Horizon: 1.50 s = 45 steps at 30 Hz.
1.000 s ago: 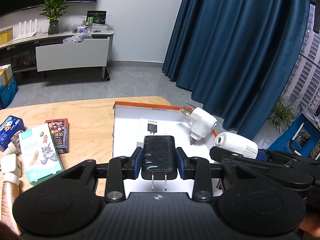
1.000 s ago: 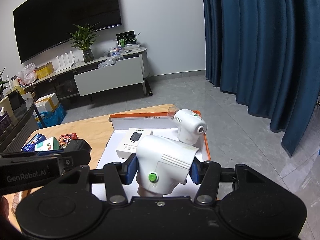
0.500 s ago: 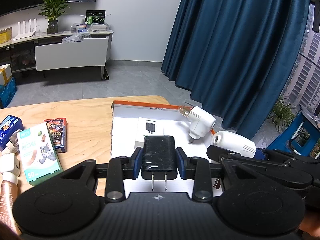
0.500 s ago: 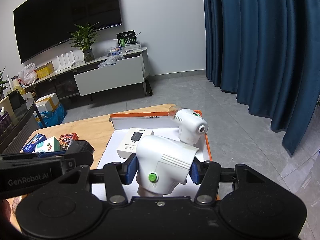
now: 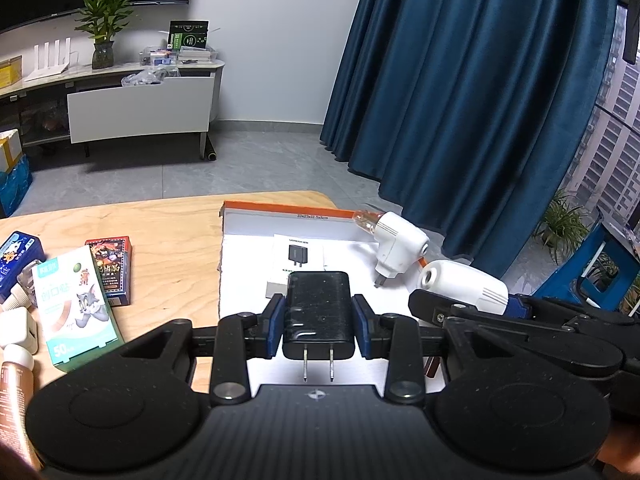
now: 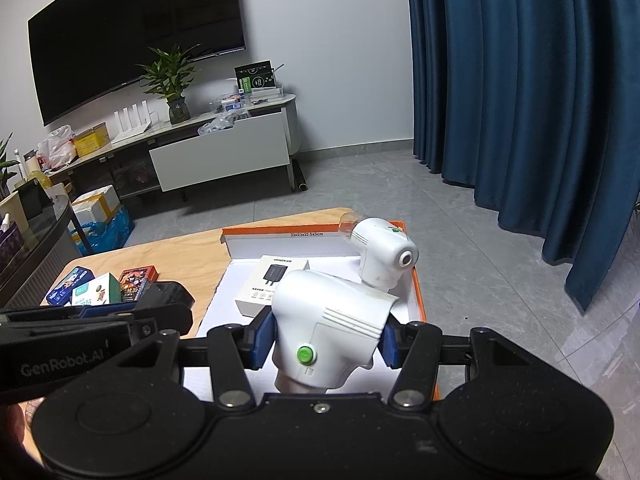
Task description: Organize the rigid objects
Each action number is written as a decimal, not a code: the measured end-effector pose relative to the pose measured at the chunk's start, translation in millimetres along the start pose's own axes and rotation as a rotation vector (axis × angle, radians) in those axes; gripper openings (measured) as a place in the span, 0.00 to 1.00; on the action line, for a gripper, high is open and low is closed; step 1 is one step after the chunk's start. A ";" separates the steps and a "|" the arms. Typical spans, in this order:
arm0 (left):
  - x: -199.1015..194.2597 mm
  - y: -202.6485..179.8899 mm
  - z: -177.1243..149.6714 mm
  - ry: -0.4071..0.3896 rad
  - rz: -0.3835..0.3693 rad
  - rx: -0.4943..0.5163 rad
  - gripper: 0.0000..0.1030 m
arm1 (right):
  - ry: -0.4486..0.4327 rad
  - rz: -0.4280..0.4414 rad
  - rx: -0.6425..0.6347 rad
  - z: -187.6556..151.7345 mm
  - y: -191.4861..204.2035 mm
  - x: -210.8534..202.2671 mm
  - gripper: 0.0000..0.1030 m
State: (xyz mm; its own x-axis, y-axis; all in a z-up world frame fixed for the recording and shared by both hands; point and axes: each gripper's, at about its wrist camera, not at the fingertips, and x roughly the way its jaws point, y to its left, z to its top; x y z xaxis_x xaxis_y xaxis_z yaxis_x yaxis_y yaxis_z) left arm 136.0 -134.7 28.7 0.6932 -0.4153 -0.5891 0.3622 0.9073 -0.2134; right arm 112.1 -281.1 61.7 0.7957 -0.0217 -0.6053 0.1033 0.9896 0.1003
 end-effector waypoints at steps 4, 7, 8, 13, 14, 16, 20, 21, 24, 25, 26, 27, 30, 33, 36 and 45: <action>0.2 -0.7 0.2 0.000 -0.001 0.002 0.35 | 0.001 0.001 0.001 0.2 0.0 0.2 0.61; 0.0 -0.5 -0.1 0.000 -0.002 0.002 0.35 | 0.000 0.001 0.000 0.1 -0.3 0.1 0.61; -0.1 -0.7 -0.3 0.000 -0.001 0.002 0.35 | 0.001 0.000 0.000 0.1 -0.3 0.2 0.61; 0.2 -1.0 -0.4 0.001 -0.003 0.002 0.35 | 0.001 0.001 0.001 0.1 -0.3 0.3 0.61; 0.4 -1.0 -0.4 0.003 -0.005 0.002 0.35 | 0.002 0.001 0.001 0.2 -0.2 0.3 0.61; 0.4 -0.8 -0.4 0.003 -0.005 0.001 0.35 | 0.000 0.001 0.000 0.2 -0.1 0.1 0.61; 0.4 -1.0 -0.9 0.004 -0.005 0.004 0.35 | 0.001 0.001 0.001 0.1 -0.5 0.4 0.61; 0.4 -0.9 -0.9 0.004 -0.005 0.004 0.35 | 0.001 0.000 0.001 0.2 -0.5 0.5 0.61; 0.4 -1.0 -1.0 0.004 -0.006 0.004 0.35 | 0.002 0.001 0.002 0.2 -0.6 0.6 0.61; 0.5 -1.2 -1.0 0.005 -0.005 0.004 0.35 | 0.002 0.001 0.002 0.3 -0.6 0.6 0.61; 0.5 -1.1 -0.9 0.005 -0.004 0.004 0.35 | 0.002 0.001 0.001 0.3 -0.7 0.7 0.61; 0.6 -0.6 -1.2 0.006 -0.006 0.004 0.35 | 0.002 0.001 0.001 0.3 -0.8 0.7 0.61; 1.1 -0.7 -1.1 0.007 -0.007 0.005 0.35 | 0.002 0.001 0.001 0.4 -0.9 0.9 0.61; 2.0 -1.2 -1.8 0.009 -0.007 0.006 0.35 | 0.003 0.001 0.004 -0.8 -0.6 0.6 0.61; 2.6 -1.1 -2.2 0.011 -0.008 0.006 0.35 | 0.003 0.001 0.003 -1.3 -0.4 0.6 0.61; 5.0 -0.7 -3.8 0.016 -0.011 0.008 0.35 | 0.005 0.002 0.005 -1.8 0.1 1.0 0.61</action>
State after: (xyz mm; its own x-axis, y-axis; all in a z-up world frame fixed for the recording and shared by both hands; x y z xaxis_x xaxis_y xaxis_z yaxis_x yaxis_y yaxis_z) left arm 136.8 -137.2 22.9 0.6791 -0.4240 -0.5992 0.3746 0.9022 -0.2139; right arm 111.8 -280.8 59.7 0.7929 -0.0193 -0.6090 0.1050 0.9889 0.1054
